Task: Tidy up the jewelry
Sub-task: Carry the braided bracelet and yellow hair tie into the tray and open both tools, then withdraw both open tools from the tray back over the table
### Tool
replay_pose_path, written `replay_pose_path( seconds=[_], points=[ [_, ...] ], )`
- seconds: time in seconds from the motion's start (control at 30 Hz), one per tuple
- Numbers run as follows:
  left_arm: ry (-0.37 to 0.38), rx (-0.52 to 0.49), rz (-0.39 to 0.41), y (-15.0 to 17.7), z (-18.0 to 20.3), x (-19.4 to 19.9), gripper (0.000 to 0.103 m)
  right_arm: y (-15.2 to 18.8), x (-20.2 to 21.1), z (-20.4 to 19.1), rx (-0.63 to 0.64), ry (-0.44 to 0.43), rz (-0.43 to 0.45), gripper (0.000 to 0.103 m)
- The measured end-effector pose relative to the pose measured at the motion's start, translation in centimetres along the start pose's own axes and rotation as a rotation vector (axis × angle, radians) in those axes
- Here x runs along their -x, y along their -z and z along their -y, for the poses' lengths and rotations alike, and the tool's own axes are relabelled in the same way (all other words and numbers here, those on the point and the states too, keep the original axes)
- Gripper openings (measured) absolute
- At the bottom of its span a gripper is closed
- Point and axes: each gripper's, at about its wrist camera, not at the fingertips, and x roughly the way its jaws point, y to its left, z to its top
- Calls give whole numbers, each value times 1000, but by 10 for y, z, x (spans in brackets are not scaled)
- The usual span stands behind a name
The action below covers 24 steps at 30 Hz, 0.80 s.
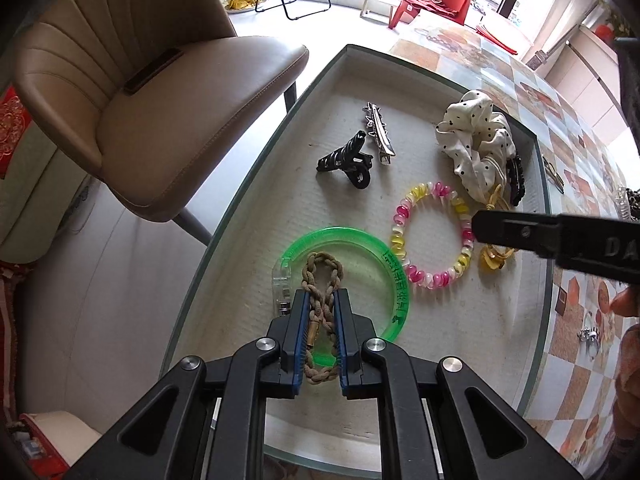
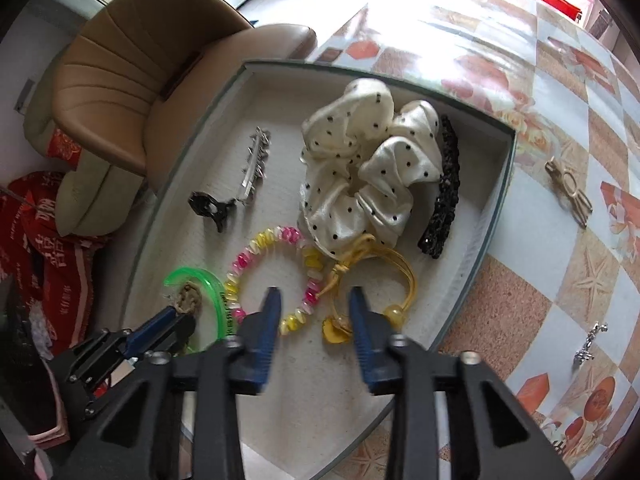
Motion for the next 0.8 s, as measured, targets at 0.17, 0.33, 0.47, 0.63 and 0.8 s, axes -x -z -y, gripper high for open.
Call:
replay_pose_path(
  seconds=[0.17,0.33,0.47,0.63,0.8],
  points=[
    [-3,-7,3,0,1,3,16,-2,17,4,-23,-37,26,42],
    [-18,-13,15,-2,4,7,28,7,38,7,-32,-28,70,45],
    [-46,-4,80,-1,3,18,89,18,52,8,-36,-14,96,45],
    [-43,-28,65,-4,7,20,89,27,65,23,-76,-19,110,45],
    [-48,-45,63,-4,15,26,95,38,73,37,-107,-9,115,54]
  ],
)
